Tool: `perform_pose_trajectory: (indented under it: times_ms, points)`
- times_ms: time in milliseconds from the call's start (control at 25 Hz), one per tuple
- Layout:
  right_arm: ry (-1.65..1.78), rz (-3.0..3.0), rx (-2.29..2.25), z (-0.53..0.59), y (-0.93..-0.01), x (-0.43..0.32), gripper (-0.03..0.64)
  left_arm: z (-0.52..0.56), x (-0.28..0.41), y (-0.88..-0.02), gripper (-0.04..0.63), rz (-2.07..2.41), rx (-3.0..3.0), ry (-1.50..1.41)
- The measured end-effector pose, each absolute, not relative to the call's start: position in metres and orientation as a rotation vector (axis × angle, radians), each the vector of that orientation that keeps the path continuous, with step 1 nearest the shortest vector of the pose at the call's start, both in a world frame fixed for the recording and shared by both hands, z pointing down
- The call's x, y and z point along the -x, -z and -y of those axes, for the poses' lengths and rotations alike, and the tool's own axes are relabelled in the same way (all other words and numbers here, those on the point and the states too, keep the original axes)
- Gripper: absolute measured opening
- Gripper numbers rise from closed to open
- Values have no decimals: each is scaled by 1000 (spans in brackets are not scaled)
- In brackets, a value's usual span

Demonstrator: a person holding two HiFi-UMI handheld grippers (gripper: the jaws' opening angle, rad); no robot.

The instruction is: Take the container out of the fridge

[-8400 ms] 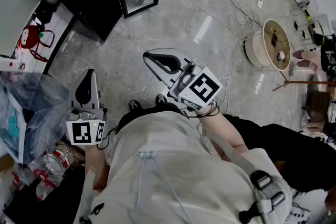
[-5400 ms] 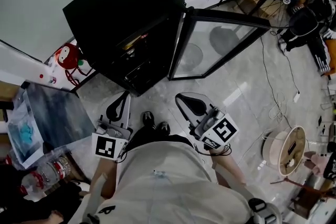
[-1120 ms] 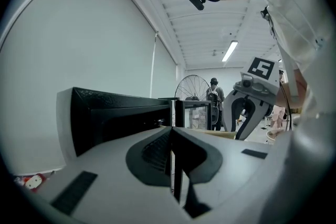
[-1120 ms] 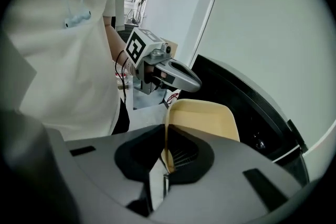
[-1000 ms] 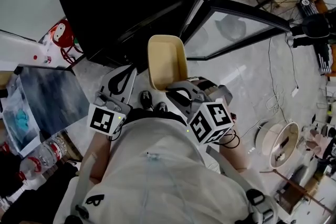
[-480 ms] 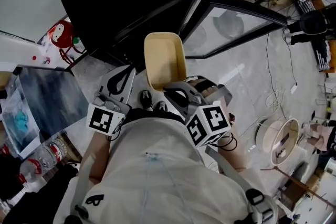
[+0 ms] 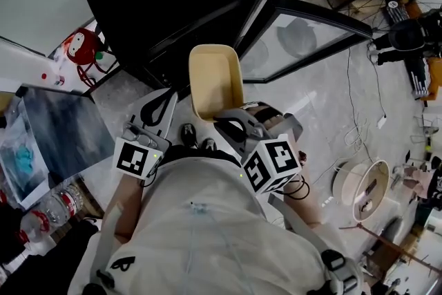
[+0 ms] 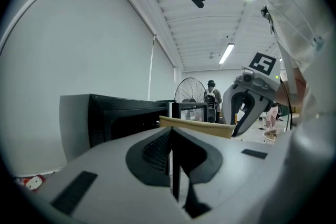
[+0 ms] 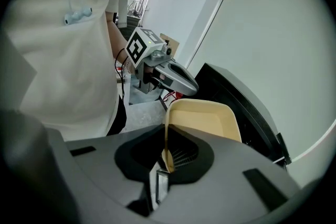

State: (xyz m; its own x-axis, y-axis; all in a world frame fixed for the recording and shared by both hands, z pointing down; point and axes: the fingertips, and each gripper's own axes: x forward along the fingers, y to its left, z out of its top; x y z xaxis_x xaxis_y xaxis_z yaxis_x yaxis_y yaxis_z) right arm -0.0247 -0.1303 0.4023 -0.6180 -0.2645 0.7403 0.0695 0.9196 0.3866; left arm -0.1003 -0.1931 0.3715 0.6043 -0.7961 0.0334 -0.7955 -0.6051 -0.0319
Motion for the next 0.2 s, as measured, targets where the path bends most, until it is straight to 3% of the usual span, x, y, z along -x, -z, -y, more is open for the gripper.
perform_pose_trajectory:
  times_ms: [200]
  points:
    - [469,2191,-140,122,-404,24,29,185,95,-373,9,-1377,2834,96]
